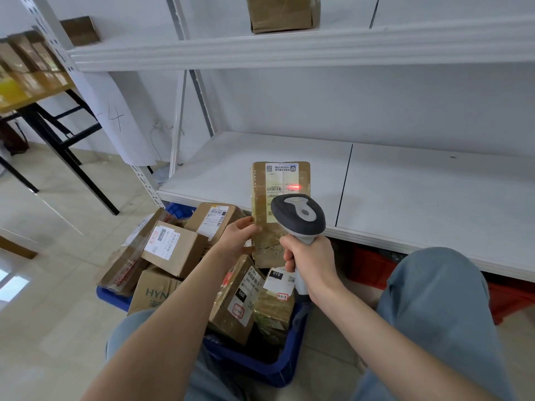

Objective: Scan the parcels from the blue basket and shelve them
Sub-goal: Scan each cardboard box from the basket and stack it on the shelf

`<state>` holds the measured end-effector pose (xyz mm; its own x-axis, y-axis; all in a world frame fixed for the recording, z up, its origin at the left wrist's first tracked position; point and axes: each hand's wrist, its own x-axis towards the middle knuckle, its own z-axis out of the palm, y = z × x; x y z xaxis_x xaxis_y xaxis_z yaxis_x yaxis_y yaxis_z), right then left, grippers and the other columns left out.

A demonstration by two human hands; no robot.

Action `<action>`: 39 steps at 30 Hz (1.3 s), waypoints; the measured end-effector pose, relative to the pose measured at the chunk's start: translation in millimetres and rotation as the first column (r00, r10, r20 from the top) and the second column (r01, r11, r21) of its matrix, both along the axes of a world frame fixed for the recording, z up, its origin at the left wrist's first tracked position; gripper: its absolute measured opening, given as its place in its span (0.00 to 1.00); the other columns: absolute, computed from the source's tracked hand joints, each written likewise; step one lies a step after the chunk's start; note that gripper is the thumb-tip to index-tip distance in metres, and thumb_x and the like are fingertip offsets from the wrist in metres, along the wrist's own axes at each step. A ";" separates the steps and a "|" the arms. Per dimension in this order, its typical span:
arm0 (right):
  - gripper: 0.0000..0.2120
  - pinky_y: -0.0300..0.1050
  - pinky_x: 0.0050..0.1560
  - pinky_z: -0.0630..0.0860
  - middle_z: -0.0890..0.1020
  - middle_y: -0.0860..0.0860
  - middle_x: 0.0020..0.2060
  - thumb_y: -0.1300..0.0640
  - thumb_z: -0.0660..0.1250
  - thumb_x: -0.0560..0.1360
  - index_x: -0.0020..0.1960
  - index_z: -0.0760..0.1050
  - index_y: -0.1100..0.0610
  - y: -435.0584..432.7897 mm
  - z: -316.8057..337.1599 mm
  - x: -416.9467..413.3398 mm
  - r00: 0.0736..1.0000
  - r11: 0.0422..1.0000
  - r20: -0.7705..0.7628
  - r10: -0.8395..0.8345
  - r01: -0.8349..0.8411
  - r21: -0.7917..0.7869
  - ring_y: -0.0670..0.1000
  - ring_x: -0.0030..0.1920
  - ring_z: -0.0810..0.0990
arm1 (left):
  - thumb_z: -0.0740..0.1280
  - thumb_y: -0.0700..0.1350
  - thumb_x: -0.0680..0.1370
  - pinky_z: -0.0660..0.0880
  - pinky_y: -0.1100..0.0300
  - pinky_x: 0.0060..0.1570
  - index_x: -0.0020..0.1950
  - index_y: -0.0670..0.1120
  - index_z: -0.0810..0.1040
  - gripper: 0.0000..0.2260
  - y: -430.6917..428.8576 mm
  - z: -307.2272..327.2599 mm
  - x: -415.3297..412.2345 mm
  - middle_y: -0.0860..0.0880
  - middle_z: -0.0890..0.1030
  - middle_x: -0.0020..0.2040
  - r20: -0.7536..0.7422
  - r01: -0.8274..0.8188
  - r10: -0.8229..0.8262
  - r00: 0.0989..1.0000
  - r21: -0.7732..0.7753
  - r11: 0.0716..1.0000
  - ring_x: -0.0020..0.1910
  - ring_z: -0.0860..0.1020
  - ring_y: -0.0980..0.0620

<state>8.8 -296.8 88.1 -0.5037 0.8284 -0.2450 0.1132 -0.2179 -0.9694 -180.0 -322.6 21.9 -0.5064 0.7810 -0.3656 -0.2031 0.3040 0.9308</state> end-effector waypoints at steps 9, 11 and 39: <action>0.07 0.35 0.30 0.73 0.77 0.48 0.25 0.62 0.69 0.73 0.36 0.77 0.59 24.3 37.2 4.6 0.995 0.980 -0.052 0.090 -0.079 0.184 0.42 0.24 0.74 | 0.65 0.40 0.78 0.79 0.57 0.38 0.62 0.43 0.76 0.12 -24.7 46.6 -2.3 0.48 0.83 0.43 0.083 -0.112 0.103 0.991 0.114 0.987 0.40 0.83 0.52; 0.09 0.36 0.31 0.72 0.77 0.47 0.23 0.62 0.70 0.72 0.34 0.76 0.58 31.2 52.4 3.9 0.994 0.967 -0.047 0.095 -0.081 0.241 0.43 0.24 0.73 | 0.66 0.42 0.78 0.80 0.55 0.44 0.63 0.46 0.77 0.14 -32.5 60.6 -7.8 0.47 0.82 0.52 0.041 -0.150 0.146 0.989 0.129 0.980 0.48 0.81 0.49; 0.08 0.52 0.58 0.78 0.83 0.48 0.44 0.67 0.71 0.71 0.49 0.80 0.57 137.8 316.4 -27.0 0.724 0.988 -0.682 0.102 0.004 0.152 0.53 0.50 0.81 | 0.62 0.45 0.79 0.79 0.49 0.45 0.48 0.45 0.76 0.05 61.3 436.1 -11.1 0.45 0.77 0.44 -0.332 -0.039 0.207 0.920 0.447 0.894 0.40 0.77 0.47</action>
